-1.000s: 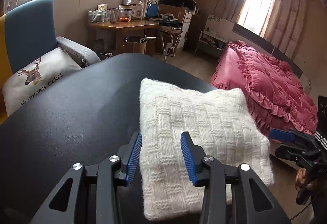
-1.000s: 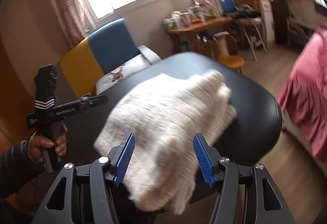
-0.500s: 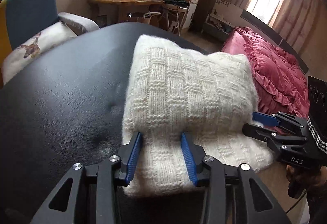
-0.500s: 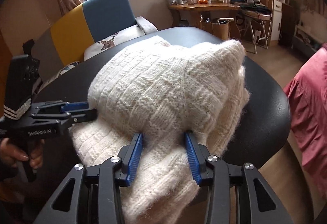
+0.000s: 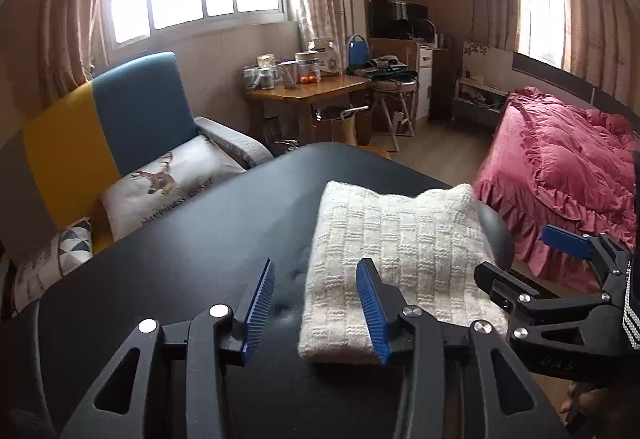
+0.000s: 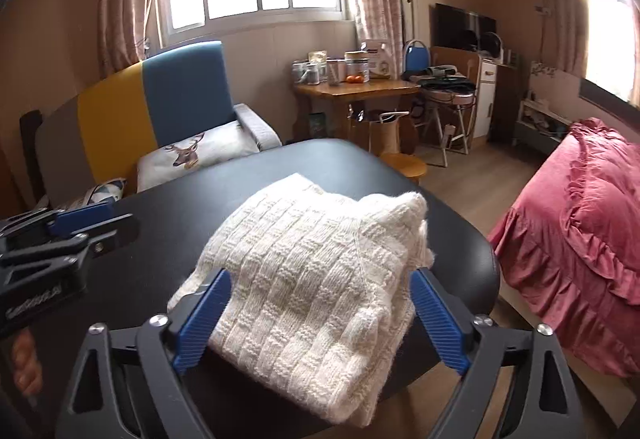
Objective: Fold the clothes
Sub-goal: 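Release the folded sweater and lift both grippers away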
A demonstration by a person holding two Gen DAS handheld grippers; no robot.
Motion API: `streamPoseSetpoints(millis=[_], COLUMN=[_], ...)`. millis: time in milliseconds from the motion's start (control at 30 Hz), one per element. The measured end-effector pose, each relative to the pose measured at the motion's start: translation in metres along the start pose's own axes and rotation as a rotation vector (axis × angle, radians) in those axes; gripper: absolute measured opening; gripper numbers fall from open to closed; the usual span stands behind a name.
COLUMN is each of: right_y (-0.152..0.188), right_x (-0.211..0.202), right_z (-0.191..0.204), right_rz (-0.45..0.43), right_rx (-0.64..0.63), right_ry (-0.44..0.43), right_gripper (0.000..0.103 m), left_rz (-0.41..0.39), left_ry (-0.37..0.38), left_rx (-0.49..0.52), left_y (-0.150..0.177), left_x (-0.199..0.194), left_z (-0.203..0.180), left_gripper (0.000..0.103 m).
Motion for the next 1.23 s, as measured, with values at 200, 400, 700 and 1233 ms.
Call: streamPoseSetpoints(millis=[200, 400, 700, 1233], right_y=[-0.01, -0.012, -0.002, 0.012], right_x=[0.003, -0.002, 0.011, 0.021], right_z=[0.007, 0.014, 0.021, 0.028], right_rz=[0.086, 0.051, 0.054, 0.091], right_rx=[-0.002, -0.002, 0.006, 0.01], right_ry=[0.17, 0.195, 0.058, 0.018], right_gripper=[0.103, 0.103, 0.103, 0.103], left_rz=[-0.001, 0.022, 0.107, 0.133], left_ry=[0.023, -0.014, 0.036, 0.077], left_rx=[-0.033, -0.045, -0.05, -0.1], left_y=[-0.005, -0.002, 0.007, 0.007], left_x=[-0.02, -0.02, -0.01, -0.005], left_z=[0.012, 0.015, 0.004, 0.01], left_gripper=[0.044, 0.042, 0.042, 0.042])
Point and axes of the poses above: each gripper's, at about its wrist camera, not at the fingertips, and x roughly the way its jaws point, z to its left, y to its underside, the point moved 6 cm from there along x, roughly the way its jaws point, and after that the axes turned 12 degrees about -x, right-handed, at the moved point
